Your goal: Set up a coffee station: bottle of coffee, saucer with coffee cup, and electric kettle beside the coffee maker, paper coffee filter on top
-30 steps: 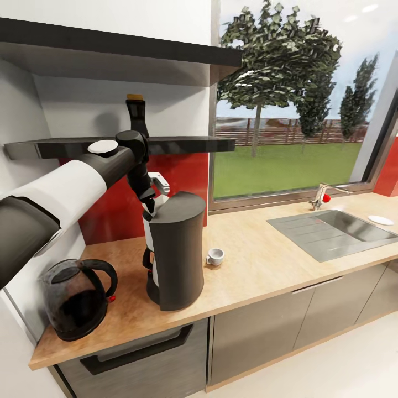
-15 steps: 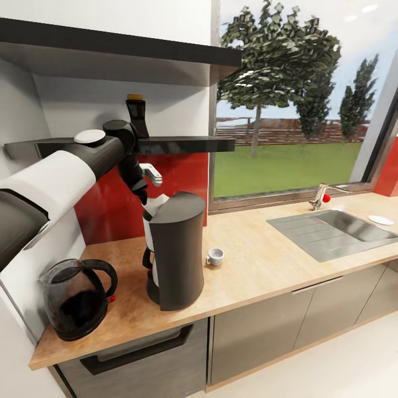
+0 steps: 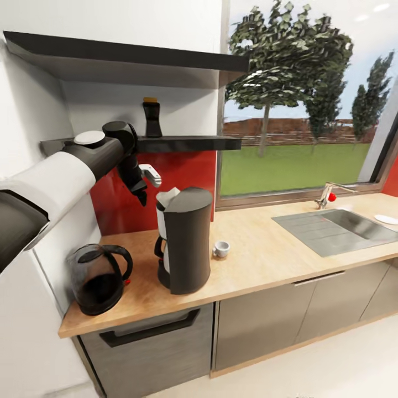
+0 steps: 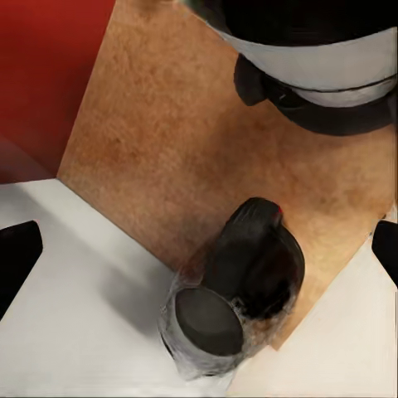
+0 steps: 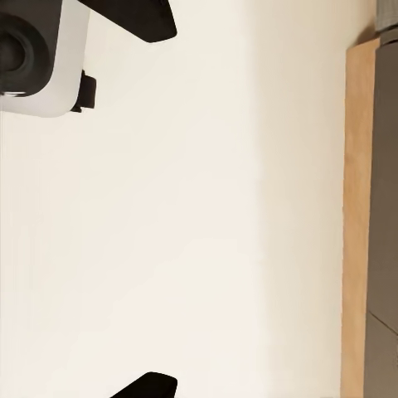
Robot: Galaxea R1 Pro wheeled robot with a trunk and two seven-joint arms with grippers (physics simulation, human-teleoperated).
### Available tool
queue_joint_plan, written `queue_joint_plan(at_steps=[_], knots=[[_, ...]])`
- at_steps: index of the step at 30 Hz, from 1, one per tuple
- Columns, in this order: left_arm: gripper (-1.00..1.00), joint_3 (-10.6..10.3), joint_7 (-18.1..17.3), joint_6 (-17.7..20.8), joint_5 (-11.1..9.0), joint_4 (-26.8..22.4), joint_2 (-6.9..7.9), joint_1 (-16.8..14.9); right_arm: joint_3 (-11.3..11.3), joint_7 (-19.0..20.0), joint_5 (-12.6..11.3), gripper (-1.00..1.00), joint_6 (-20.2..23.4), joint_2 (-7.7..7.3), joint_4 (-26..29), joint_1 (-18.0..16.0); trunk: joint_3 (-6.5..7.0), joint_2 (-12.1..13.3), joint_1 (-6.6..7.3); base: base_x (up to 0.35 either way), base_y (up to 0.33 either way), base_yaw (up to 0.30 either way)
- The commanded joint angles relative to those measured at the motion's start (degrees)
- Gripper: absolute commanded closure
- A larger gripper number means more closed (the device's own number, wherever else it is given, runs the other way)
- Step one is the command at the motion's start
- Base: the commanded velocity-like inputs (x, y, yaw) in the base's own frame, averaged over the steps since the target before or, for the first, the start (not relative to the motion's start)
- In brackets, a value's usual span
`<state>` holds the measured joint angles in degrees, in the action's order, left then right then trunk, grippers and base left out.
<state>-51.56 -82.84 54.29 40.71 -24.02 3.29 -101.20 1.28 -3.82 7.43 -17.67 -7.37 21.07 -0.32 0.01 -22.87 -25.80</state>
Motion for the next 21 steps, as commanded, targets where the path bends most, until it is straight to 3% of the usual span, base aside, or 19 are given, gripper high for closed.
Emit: queue_joint_plan(at_steps=[1,4,9,18,21], knots=[[-1.0,-0.05,-0.47,0.62,0.52,-0.15,0.05,0.06,0.13,-0.4,0.56,-1.0,-0.12,-0.01,-0.06,-0.03,-0.03,-0.05,0.01,-0.323,0.0,0.262],[-1.0,0.01,-0.3,0.65,0.52,-0.15,0.1,0.14,0.13,-0.4,0.56,-1.0,-0.11,-0.01,-0.06,-0.03,-0.03,-0.05,0.01,-0.324,0.0,0.267],[-1.0,1.08,0.04,0.8,-0.03,-0.15,0.55,0.26,0.13,-0.4,0.56,-1.0,-0.09,-0.01,-0.06,-0.03,-0.03,-0.05,0.01,-0.093,-0.025,0.022],[-1.0,10.79,0.47,0.48,-0.16,-0.34,4.05,0.74,0.13,-0.4,0.56,-1.0,-0.13,-0.01,-0.06,-0.03,-0.03,-0.05,0.01,-0.007,-0.002,0.002],[-1.0,12.14,0.57,-0.17,-0.17,-0.38,4.44,1.44,0.13,-0.4,0.56,-1.0,-0.1,-0.01,-0.06,-0.03,-0.03,-0.05,0.01,-0.046,-0.033,0.003]])
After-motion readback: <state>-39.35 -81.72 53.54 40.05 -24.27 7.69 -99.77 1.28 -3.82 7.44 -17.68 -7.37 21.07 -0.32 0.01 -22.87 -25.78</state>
